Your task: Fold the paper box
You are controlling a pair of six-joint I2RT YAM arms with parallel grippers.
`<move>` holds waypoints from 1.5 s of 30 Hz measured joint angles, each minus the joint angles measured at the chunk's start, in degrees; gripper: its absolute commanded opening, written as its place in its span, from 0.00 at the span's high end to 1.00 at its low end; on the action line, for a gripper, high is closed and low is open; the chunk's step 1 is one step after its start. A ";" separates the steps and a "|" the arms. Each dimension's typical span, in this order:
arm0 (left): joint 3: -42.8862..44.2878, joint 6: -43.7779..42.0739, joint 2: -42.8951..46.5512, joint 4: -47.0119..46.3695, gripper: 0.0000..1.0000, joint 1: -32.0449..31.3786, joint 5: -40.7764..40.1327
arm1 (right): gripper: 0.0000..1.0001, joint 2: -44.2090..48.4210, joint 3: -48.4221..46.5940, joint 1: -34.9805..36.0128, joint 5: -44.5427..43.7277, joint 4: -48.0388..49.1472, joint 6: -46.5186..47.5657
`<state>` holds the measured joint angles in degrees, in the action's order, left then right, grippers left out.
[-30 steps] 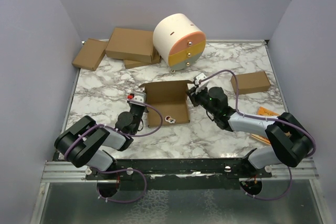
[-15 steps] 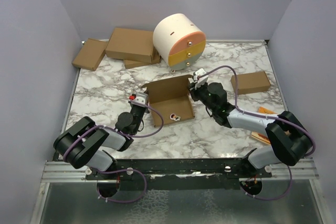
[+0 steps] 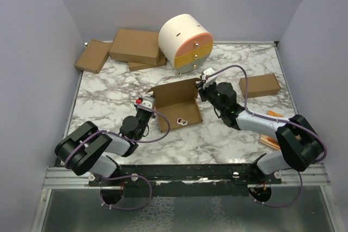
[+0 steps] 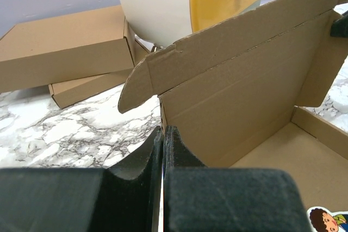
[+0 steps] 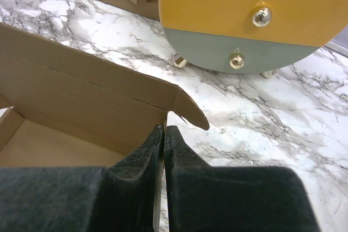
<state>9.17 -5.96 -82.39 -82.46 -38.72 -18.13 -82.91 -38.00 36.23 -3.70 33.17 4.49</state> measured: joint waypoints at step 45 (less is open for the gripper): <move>16.37 2.23 6.78 32.11 1.00 0.39 -7.34 | 0.99 -6.03 -4.42 -0.94 -3.45 5.77 -1.33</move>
<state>25.54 -3.73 -75.61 -50.35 -38.33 -25.47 -88.95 -42.41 35.29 -7.16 38.94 3.16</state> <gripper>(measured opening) 0.017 0.016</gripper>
